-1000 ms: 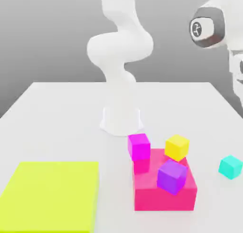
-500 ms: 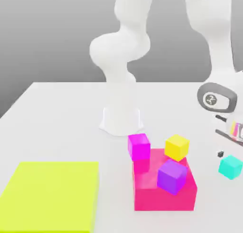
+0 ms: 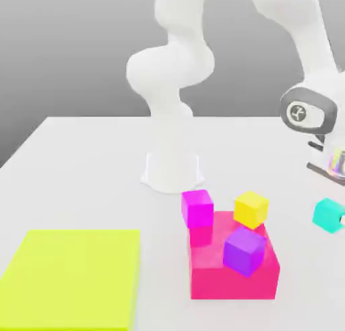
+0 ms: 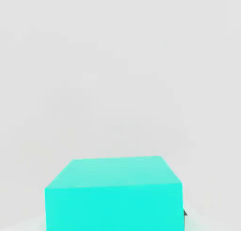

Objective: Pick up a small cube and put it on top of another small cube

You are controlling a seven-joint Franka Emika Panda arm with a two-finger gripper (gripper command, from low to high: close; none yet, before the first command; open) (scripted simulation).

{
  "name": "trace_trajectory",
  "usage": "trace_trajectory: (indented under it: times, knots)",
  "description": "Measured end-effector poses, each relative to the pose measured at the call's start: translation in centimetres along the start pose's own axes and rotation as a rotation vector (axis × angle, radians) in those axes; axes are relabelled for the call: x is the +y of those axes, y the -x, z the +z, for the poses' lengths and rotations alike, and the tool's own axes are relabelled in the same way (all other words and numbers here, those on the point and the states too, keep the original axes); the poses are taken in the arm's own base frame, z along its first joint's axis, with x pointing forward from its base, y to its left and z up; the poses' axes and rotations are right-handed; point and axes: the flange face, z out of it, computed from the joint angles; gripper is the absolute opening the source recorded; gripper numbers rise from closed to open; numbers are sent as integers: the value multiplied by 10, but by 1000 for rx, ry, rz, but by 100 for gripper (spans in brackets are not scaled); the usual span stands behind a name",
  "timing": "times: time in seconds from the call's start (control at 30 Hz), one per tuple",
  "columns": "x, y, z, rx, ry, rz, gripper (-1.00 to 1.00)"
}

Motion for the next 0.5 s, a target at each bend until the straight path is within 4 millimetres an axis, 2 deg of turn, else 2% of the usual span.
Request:
trace_trajectory:
  times: [0.07,0.2,0.27,0.37,0.4,0.5]
  knots:
    - [48,30,-25,0,0,131,-100]
    - [103,85,-73,-1,-2,316,-100]
    - [115,99,-68,0,-6,362,-100]
    - [119,105,-32,-1,-6,378,-100]
    - [119,106,-24,-1,-5,379,100]
    - [119,106,-24,-1,-5,379,100]
